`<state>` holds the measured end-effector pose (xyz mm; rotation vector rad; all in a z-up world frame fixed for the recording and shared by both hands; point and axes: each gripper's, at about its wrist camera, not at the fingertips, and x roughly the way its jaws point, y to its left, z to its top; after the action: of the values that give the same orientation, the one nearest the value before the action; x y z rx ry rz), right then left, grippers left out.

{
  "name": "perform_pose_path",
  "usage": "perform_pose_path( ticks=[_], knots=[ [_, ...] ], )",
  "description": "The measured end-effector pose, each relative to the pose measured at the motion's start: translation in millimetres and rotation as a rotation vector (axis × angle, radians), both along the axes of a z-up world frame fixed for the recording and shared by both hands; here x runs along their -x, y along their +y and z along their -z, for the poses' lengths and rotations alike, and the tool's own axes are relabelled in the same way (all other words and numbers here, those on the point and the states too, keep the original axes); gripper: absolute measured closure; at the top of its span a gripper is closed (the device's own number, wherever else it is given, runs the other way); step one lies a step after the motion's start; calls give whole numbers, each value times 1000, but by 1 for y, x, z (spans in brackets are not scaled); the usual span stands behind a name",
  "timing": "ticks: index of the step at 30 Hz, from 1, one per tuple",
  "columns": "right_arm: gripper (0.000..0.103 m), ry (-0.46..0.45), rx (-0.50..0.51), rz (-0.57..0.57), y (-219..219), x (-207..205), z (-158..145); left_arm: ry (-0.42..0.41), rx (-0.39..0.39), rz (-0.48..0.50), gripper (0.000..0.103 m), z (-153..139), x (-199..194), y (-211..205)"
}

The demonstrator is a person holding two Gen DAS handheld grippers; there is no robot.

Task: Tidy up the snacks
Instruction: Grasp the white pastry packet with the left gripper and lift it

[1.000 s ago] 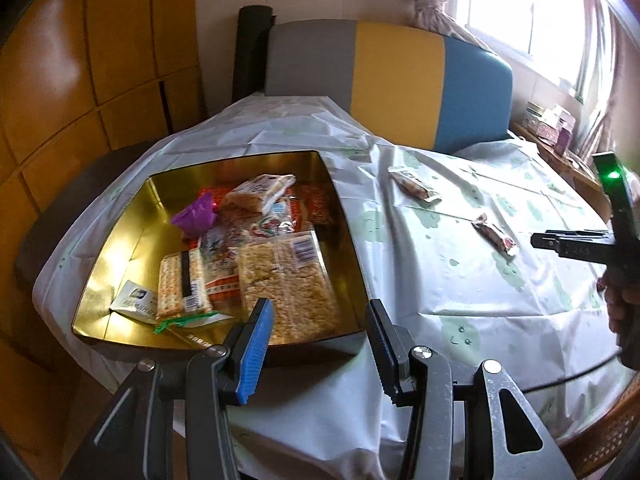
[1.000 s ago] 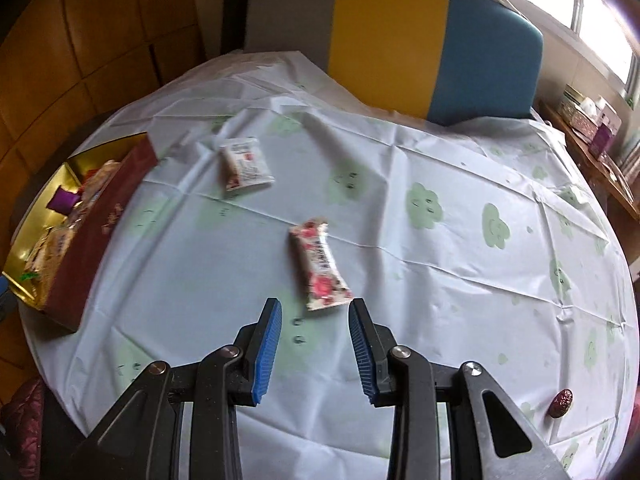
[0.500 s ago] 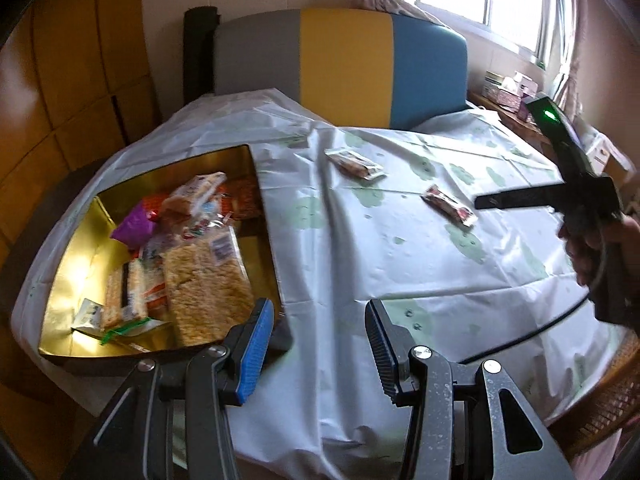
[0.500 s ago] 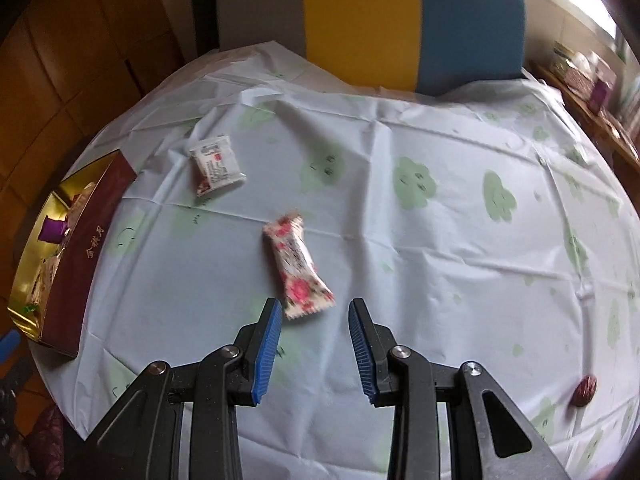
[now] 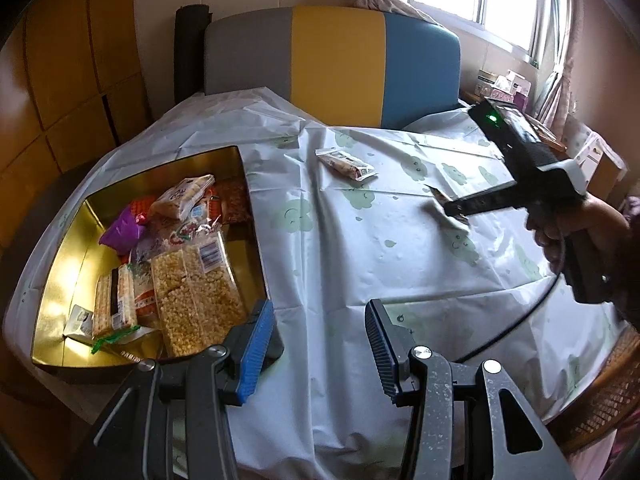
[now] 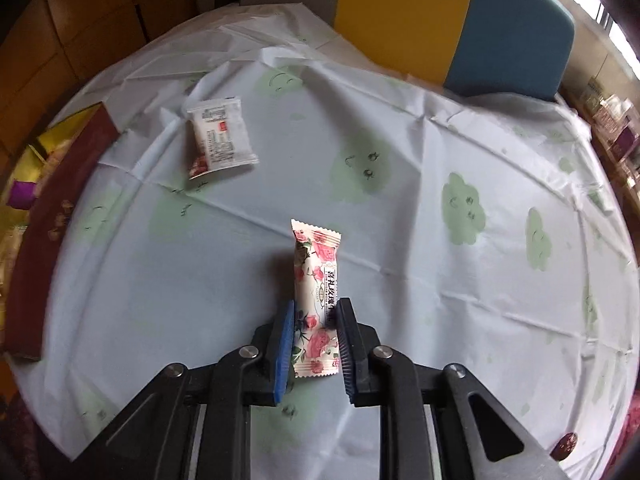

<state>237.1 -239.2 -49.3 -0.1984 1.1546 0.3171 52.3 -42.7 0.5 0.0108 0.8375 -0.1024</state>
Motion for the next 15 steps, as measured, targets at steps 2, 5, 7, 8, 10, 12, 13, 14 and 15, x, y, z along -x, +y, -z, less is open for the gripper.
perform_pose_path(
  ticks=[2, 5, 7, 8, 10, 12, 13, 14, 15],
  knots=[
    [82, -16, 38, -8, -5, 7, -4, -2, 1, 11, 55, -1, -3, -3],
    [82, -15, 63, -6, -22, 20, -11, -1, 6, 28, 55, -2, -8, -9],
    [82, 0, 91, -5, -35, 28, -11, 6, 12, 35, 54, -2, -12, -13],
    [82, 15, 101, 0, -42, 32, -9, 8, 14, 38, 54, -2, -14, -15],
    [80, 41, 95, -4, -50, 38, -4, 11, 14, 48, 55, -2, -18, -22],
    [77, 63, 38, -1, -60, 43, 1, 19, 18, 60, 54, -2, -22, -28],
    [70, 66, 6, 11, -64, 44, 2, 23, 17, 62, 54, -2, -24, -30],
    [67, 66, -13, 23, -68, 44, 3, 27, 15, 65, 54, -2, -26, -32],
    [67, 68, -21, 37, -70, 42, 3, 31, 14, 67, 54, -2, -29, -34]
  ],
)
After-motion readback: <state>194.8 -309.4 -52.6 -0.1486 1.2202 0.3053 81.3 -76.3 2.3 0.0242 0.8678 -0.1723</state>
